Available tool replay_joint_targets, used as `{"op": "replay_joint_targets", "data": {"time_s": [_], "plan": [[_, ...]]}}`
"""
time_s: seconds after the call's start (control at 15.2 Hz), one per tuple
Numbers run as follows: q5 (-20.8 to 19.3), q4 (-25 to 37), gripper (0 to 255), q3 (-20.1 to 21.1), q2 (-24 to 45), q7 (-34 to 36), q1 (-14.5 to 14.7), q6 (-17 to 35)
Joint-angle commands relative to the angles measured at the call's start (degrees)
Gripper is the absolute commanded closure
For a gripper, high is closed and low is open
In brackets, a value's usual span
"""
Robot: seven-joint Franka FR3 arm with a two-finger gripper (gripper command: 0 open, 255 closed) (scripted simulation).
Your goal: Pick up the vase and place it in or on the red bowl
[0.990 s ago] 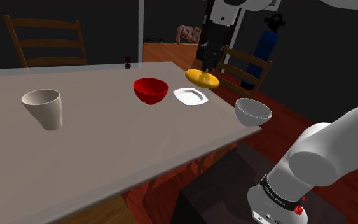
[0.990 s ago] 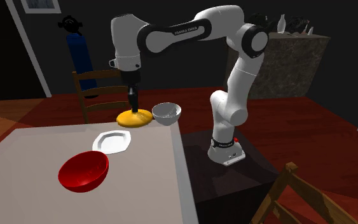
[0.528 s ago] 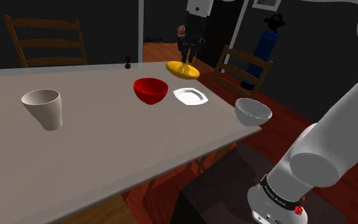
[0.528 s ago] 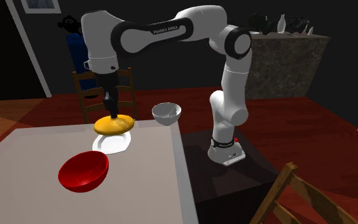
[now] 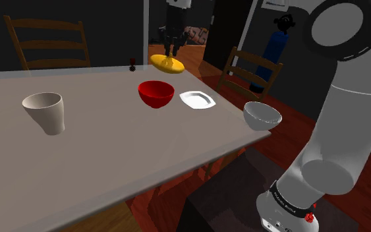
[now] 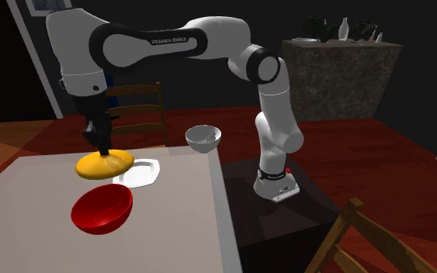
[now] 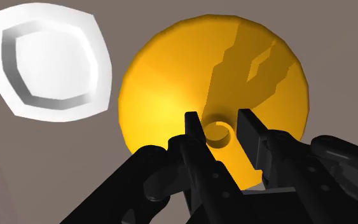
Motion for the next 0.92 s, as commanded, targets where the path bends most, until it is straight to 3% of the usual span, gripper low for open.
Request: {"op": "replay_joint_targets", "data": {"time_s": [0.0,0.13,0.86], "plan": [[-0.5,9.1,255,0.4,5.9,1.4,1.0,-3.1],[-1.0,18.7,255,0.6,11.9,2.4,1.9,-6.6],[-0.7,4.7,255,0.5,8.5,1.9,1.6,3.9]]}}
